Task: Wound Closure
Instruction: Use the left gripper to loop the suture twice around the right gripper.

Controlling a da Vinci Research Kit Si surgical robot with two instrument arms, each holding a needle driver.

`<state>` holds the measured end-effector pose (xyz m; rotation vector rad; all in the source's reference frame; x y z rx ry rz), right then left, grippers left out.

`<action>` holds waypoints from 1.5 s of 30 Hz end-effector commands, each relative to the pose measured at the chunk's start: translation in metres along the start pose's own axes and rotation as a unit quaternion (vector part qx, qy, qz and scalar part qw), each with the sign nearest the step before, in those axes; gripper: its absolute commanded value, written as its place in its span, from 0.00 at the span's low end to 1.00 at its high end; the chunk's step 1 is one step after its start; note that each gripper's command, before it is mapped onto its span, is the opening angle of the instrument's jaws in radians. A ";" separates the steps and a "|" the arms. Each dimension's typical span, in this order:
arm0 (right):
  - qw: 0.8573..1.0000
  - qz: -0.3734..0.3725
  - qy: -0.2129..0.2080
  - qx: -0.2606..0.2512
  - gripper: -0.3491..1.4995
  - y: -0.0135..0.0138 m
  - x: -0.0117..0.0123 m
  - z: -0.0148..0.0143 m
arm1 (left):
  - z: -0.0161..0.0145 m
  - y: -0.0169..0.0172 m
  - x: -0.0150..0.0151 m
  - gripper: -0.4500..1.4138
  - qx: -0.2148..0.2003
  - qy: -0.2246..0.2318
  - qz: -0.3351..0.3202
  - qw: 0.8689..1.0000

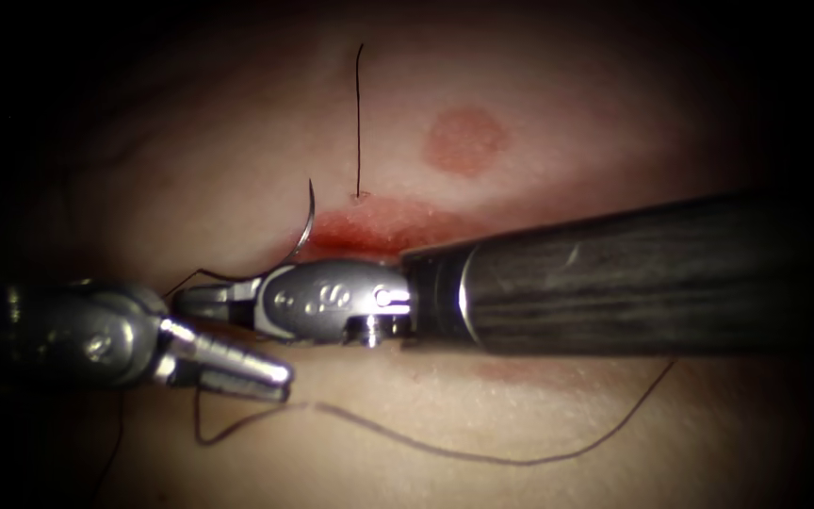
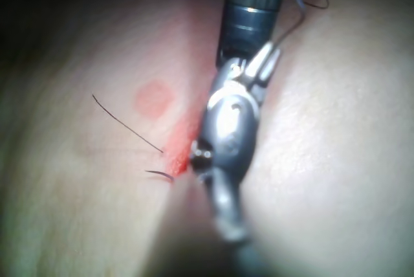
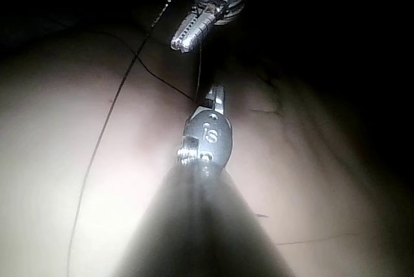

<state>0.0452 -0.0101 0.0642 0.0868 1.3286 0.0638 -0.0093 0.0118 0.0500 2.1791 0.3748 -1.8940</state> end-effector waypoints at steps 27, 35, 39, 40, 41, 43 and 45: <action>0.984 -0.041 0.081 0.156 0.00 -0.0029 -0.0018 -0.0005 | -0.0053 -0.0048 -0.0078 0.05 0.063 -0.004 -0.028 0.998; 0.980 -0.022 0.132 0.150 0.00 -0.0033 -0.0019 -0.0017 | -0.0058 -0.0057 -0.0105 0.05 0.081 -0.014 -0.032 0.996; 0.977 -0.005 0.153 0.148 0.00 -0.0035 -0.0019 -0.0021 | -0.0059 -0.0062 -0.0113 0.05 0.085 -0.015 -0.033 0.996; 0.976 -0.002 0.160 0.147 0.00 -0.0035 -0.0020 -0.0022 | -0.0059 -0.0063 -0.0115 0.05 0.086 -0.015 -0.034 0.996; 0.975 0.000 0.165 0.147 0.00 -0.0035 -0.0020 -0.0022 | -0.0060 -0.0063 -0.0117 0.05 0.086 -0.016 -0.034 0.996; 0.975 0.002 0.169 0.146 0.00 -0.0036 -0.0020 -0.0023 | -0.0060 -0.0064 -0.0122 0.05 0.088 -0.016 -0.033 0.995; 0.974 0.009 0.176 0.142 0.04 -0.0035 -0.0020 -0.0024 | -0.0061 -0.0064 -0.0128 0.05 0.088 -0.014 -0.032 0.995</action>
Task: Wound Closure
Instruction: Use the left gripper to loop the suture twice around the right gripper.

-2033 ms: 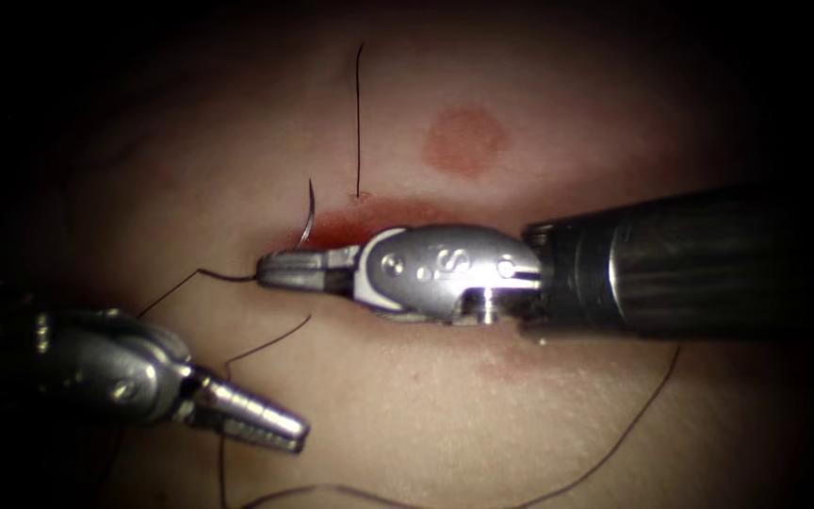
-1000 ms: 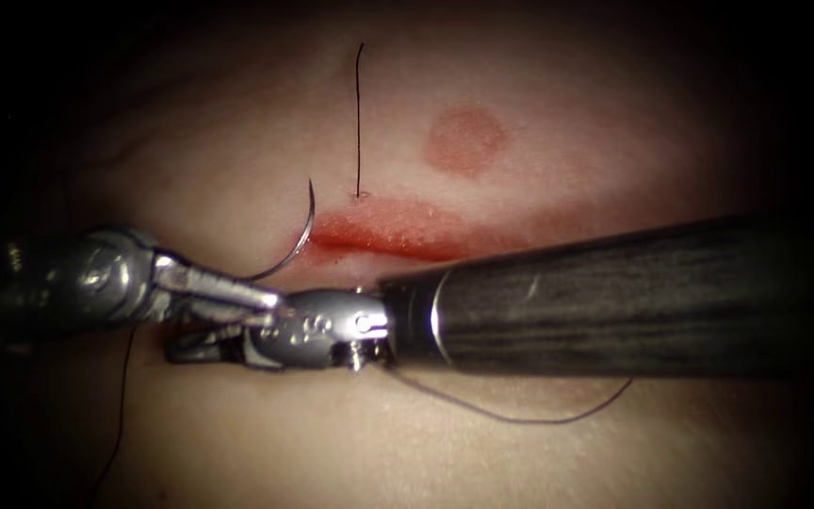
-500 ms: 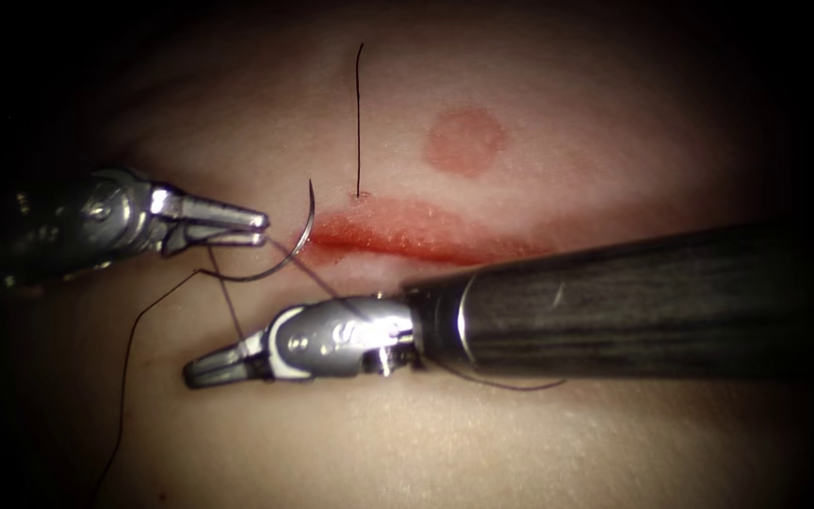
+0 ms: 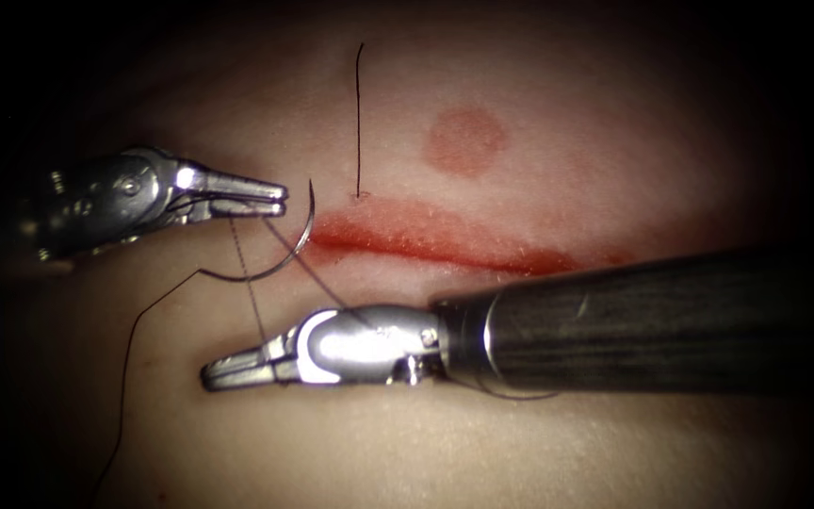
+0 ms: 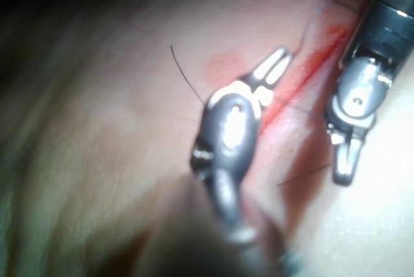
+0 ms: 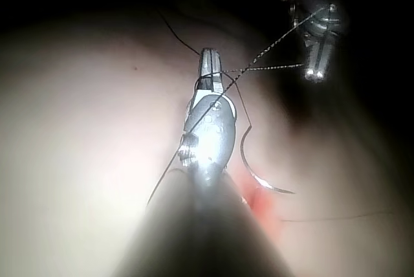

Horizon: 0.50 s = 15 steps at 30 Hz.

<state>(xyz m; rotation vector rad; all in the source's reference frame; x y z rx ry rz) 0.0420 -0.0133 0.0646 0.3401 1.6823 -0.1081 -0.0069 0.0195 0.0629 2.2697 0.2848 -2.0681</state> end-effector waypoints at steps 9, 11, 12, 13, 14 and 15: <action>0.997 0.028 0.057 -0.035 0.34 -0.0003 -0.0006 -0.0004 | -0.0003 -0.0008 -0.0030 0.05 0.005 0.002 0.001 1.000; 0.997 0.033 0.064 -0.038 0.41 -0.0003 -0.0005 -0.0005 | -0.0004 -0.0009 -0.0032 0.05 0.006 0.001 0.001 1.000; 0.996 0.036 0.066 -0.041 0.46 -0.0003 -0.0005 -0.0006 | -0.0004 -0.0009 -0.0033 0.05 0.008 0.001 0.001 1.000; 0.995 0.045 0.069 -0.047 0.56 -0.0002 -0.0004 -0.0007 | -0.0005 -0.0009 -0.0033 0.05 0.008 0.001 0.001 1.000; 0.995 0.050 0.070 -0.054 0.64 -0.0001 -0.0005 -0.0007 | -0.0005 -0.0009 -0.0033 0.05 0.009 0.001 0.001 1.000; 0.994 0.055 0.071 -0.058 0.67 -0.0001 -0.0006 -0.0008 | -0.0005 -0.0009 -0.0033 0.05 0.009 0.001 0.001 1.000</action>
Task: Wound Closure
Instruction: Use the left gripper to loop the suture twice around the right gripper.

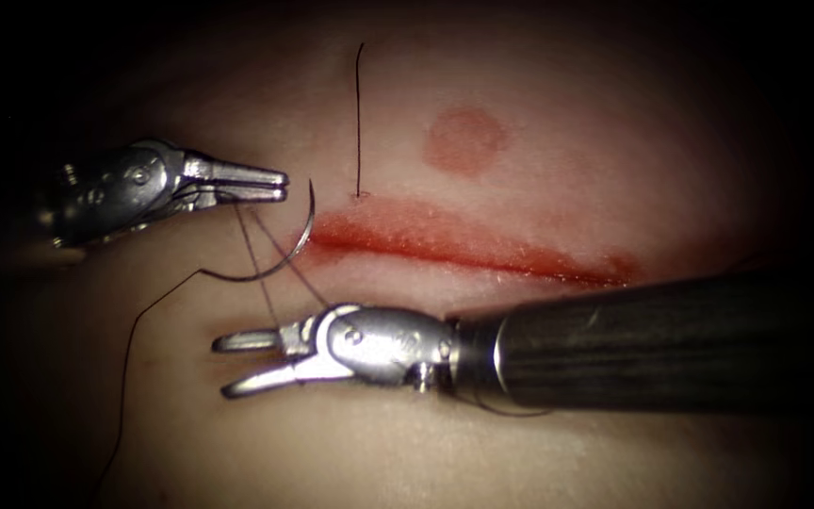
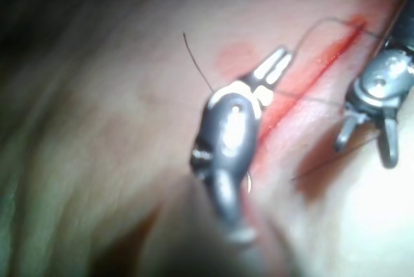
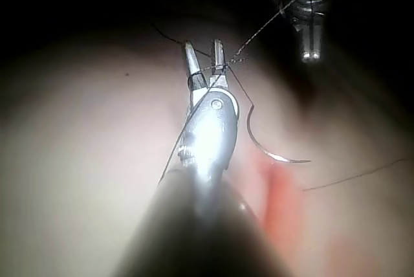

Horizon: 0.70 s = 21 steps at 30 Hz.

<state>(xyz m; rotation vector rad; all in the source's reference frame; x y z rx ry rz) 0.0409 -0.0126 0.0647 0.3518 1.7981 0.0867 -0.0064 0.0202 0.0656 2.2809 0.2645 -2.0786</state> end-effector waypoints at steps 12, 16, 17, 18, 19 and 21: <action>0.999 0.033 0.012 -0.030 0.78 0.0003 -0.0005 0.0000 | 0.0006 0.0002 -0.0010 0.05 0.003 -0.002 0.002 1.000; 0.999 0.036 0.012 -0.031 0.76 0.0002 -0.0006 -0.0002 | 0.0005 0.0001 -0.0013 0.05 0.003 -0.002 0.002 1.000; 0.999 0.038 0.013 -0.033 0.77 0.0002 -0.0006 -0.0002 | 0.0005 -0.0001 -0.0015 0.05 0.004 -0.003 0.002 1.000; 0.998 0.043 0.016 -0.035 0.78 0.0001 -0.0006 -0.0002 | 0.0005 -0.0001 -0.0017 0.05 0.004 -0.003 0.002 1.000; 0.998 0.049 0.018 -0.038 0.80 0.0001 -0.0006 -0.0002 | 0.0006 -0.0002 -0.0019 0.05 0.005 -0.004 0.002 1.000; 0.997 0.062 0.026 -0.033 0.81 -0.0001 -0.0007 -0.0001 | 0.0008 -0.0003 -0.0023 0.05 0.007 -0.006 0.003 1.000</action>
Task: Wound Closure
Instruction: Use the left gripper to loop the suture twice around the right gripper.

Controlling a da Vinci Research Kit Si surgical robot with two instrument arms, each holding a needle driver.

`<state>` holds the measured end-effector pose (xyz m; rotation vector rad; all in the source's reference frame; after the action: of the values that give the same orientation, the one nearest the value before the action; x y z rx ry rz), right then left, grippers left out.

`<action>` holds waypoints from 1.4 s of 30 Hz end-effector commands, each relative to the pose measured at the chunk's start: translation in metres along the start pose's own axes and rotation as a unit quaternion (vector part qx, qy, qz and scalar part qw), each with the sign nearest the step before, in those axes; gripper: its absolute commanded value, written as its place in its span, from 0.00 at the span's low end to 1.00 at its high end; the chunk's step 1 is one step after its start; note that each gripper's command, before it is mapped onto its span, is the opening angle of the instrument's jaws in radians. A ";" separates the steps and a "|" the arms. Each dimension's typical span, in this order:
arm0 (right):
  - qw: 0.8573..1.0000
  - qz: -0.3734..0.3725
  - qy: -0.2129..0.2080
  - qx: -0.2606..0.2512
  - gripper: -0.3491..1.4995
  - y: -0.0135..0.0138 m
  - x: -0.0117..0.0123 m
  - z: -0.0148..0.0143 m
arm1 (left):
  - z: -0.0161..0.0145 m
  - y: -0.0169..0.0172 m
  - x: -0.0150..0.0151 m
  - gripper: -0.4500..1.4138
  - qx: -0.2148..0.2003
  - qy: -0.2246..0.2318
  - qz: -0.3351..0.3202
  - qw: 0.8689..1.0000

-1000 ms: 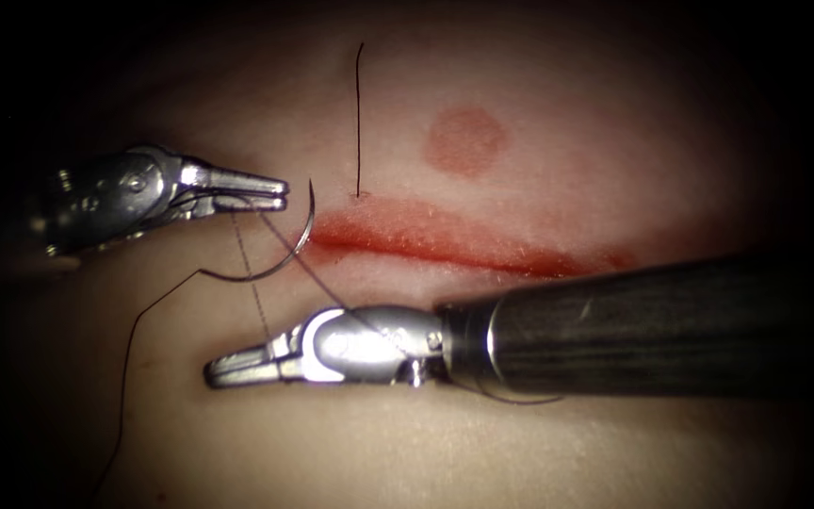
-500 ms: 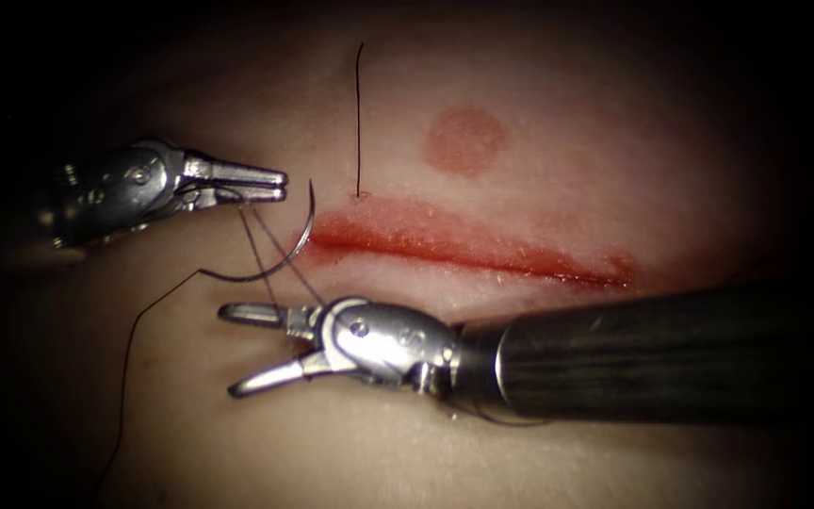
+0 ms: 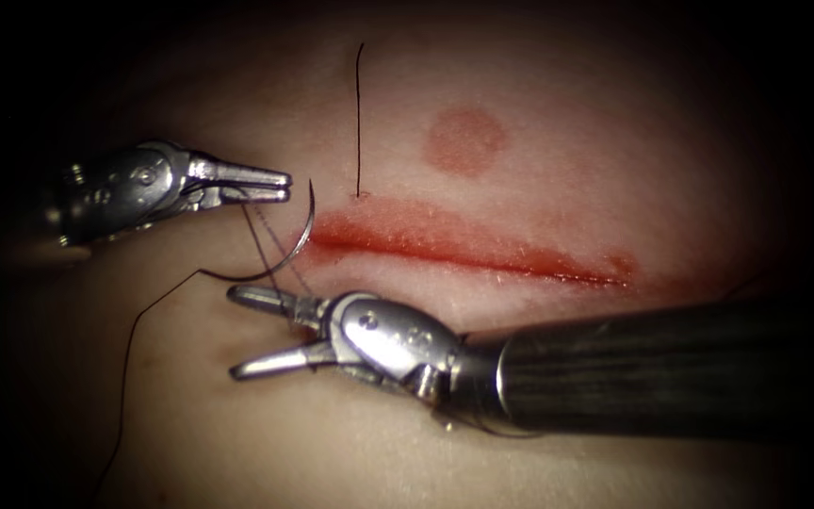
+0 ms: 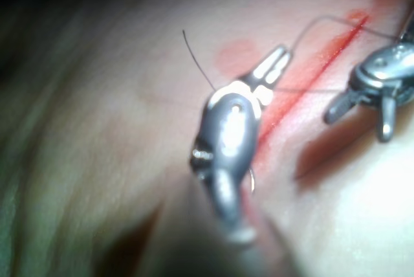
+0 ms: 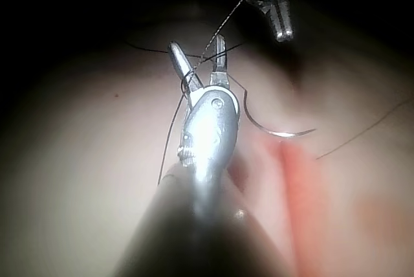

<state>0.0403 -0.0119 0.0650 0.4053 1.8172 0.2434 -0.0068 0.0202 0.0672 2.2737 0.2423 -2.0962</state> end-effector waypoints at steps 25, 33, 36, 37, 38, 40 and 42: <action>0.994 0.076 0.069 -0.024 0.72 0.0004 0.0009 -0.0016 | 0.0001 0.0024 -0.0080 0.05 0.038 -0.062 0.002 0.997; 0.996 0.038 0.019 -0.085 0.72 0.0013 0.0013 -0.0031 | 0.0001 0.0042 -0.0082 0.05 0.038 -0.056 -0.004 0.998; 0.995 0.025 0.009 -0.096 0.72 0.0016 0.0014 -0.0034 | 0.0001 0.0048 -0.0080 0.05 0.038 -0.052 -0.005 0.998; 0.995 0.018 0.004 -0.100 0.72 0.0017 0.0014 -0.0034 | 0.0001 0.0050 -0.0079 0.05 0.038 -0.052 -0.005 0.998; 0.995 0.019 0.005 -0.102 0.72 0.0018 0.0015 -0.0035 | 0.0001 0.0051 -0.0078 0.05 0.038 -0.053 -0.004 0.998; 0.994 0.027 0.011 -0.106 0.72 0.0019 0.0015 -0.0036 | 0.0001 0.0054 -0.0077 0.05 0.037 -0.052 -0.003 0.998; 0.993 0.040 0.021 -0.111 0.72 0.0020 0.0015 -0.0036 | 0.0001 0.0056 -0.0077 0.05 0.038 -0.052 -0.003 0.998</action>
<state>0.0362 -0.0086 0.0649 0.3061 1.7891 0.5118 -0.0062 0.0141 0.0737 2.1963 0.1640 -2.2572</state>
